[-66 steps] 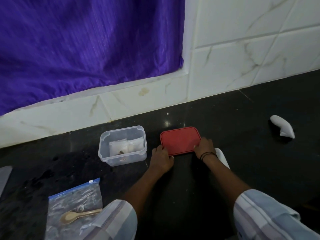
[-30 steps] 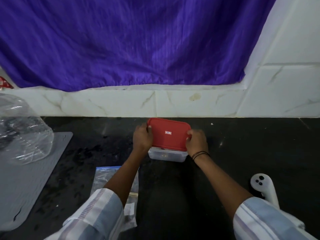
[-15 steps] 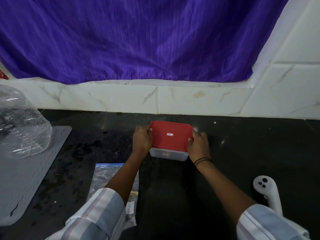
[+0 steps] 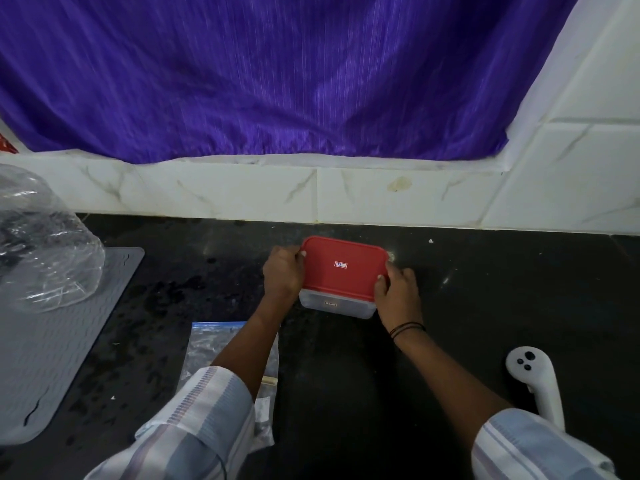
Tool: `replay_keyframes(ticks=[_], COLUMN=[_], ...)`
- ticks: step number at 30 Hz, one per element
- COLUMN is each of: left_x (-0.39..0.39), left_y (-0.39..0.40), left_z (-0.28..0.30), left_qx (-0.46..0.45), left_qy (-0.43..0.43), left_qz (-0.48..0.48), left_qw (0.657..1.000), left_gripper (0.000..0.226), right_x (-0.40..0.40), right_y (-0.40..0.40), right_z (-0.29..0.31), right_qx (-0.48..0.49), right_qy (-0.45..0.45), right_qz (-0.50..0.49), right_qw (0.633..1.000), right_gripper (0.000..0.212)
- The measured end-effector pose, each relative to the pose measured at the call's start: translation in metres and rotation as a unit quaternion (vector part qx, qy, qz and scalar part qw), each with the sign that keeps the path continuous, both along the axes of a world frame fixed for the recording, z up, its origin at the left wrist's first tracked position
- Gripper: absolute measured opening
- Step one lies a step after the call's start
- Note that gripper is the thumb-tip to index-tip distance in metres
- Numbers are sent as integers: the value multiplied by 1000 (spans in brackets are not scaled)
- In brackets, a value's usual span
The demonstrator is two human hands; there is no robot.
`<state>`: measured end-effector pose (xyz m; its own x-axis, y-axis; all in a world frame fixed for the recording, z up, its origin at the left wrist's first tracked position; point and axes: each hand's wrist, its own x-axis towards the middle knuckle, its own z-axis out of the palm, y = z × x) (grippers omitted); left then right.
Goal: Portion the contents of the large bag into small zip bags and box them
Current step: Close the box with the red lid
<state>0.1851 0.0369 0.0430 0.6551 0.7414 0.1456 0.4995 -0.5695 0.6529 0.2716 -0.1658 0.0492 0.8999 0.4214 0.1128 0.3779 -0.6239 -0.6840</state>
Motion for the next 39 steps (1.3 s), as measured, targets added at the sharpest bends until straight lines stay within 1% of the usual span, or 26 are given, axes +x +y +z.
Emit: replay_keyframes(ticks=[3, 8, 11, 14, 16, 22, 26, 29, 33, 36, 39], left_x=[-2, -3, -4, -14, -21, -30, -31, -30, -26, -26, -26], left_y=[-1, -7, -8, -9, -9, -19, -24, -28, -28, -26, -25], left_z=[-1, -1, 3, 8, 7, 7, 7, 7, 0, -4, -5], left_qx=[11, -13, -50, -101, -114, -72, -70, -101, -153, -190, -187], left_qy=[-11, -18, -26, -56, -77, -111, -118, -138, -168, -178, -167], left_qz=[18, 51, 49, 38, 30, 47, 55, 73, 93, 90, 89], left_qw=[1000, 998, 997, 993, 990, 990, 989, 983, 969, 961, 964], left_gripper=[29, 33, 31, 27, 27, 26, 25, 25, 17, 16, 20], right_x=[1, -1, 2, 7, 10, 17, 21, 21, 21, 22, 21], right_y=[1, 2, -1, -2, 0, 8, 5, 5, 6, 7, 8], right_z=[0, 2, 4, 3, 3, 0, -5, -6, -5, -5, -5], right_qx=[-3, -2, -9, -28, -45, -50, -16, -9, -39, -57, -65], right_qy=[7, 38, 38, 23, 15, 36, 70, 74, 59, 54, 55], right_qz=[-1, 5, 16, 40, 54, 62, 69, 70, 70, 72, 67], right_qw=[1000, 999, 999, 999, 997, 996, 995, 995, 995, 994, 994], right_gripper=[44, 47, 47, 45, 44, 44, 48, 50, 49, 49, 48])
